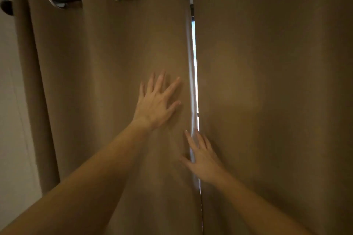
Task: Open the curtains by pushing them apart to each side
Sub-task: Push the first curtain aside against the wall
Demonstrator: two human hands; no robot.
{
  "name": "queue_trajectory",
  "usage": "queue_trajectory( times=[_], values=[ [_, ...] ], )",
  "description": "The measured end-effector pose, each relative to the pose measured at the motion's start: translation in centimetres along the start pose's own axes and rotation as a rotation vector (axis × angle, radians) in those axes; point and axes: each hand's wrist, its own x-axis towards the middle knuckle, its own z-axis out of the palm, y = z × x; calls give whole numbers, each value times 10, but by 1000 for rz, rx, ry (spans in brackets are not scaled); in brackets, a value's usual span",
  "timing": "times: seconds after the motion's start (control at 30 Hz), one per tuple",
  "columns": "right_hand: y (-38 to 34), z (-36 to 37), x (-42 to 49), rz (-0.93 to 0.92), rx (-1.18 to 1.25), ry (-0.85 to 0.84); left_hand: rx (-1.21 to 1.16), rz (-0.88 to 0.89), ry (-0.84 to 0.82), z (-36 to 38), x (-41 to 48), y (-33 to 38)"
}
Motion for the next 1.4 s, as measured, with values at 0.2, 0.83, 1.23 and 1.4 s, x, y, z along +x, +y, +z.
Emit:
queue_trajectory(
  times=[0.2,0.83,1.23,1.4],
  values=[
    [18,18,28,-127,12,89,118,58,134,32,44,18],
    [47,63,101,-294,46,156,464,25,201,99,81,-7],
    [-10,92,145,-329,-6,86,462,-28,196,105,69,-98],
    [-54,117,166,-328,14,54,504,-16,224,102,61,-150]
  ],
)
